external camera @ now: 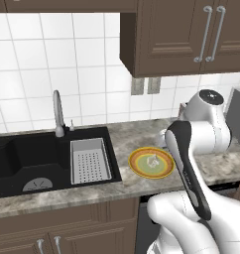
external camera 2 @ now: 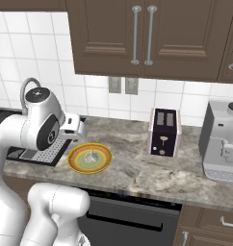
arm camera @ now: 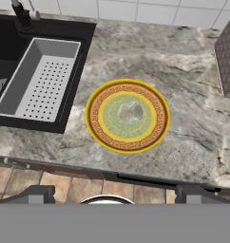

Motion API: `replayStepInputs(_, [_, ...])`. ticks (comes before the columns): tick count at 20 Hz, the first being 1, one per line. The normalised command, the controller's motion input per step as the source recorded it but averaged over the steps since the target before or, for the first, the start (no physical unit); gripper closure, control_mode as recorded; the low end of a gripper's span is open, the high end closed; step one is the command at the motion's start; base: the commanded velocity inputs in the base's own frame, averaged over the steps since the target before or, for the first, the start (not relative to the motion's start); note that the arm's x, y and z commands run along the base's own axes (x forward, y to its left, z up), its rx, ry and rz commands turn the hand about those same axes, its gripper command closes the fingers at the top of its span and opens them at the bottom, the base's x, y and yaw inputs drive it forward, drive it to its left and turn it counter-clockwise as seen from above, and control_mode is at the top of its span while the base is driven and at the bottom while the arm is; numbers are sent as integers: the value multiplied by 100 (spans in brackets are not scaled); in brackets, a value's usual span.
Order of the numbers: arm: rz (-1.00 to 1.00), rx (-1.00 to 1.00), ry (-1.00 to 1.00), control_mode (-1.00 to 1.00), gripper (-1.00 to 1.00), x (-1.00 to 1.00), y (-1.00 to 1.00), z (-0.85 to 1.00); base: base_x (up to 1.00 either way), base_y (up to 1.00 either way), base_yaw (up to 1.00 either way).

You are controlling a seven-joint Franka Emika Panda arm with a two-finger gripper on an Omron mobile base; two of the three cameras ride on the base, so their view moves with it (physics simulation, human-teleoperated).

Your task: Pick the garlic from the counter and place it in the microwave. Then turn on the microwave.

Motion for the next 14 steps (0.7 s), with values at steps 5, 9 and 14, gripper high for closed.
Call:
replayStepInputs(5, [0,0,0,-100,-100,17,-1,-15,0,0,0])
replayStepInputs(9, [0,0,0,-100,-100,19,0,-15,0,0,0])
replayStepInputs(14, [0,0,0,-100,-100,22,0,-16,0,0,0])
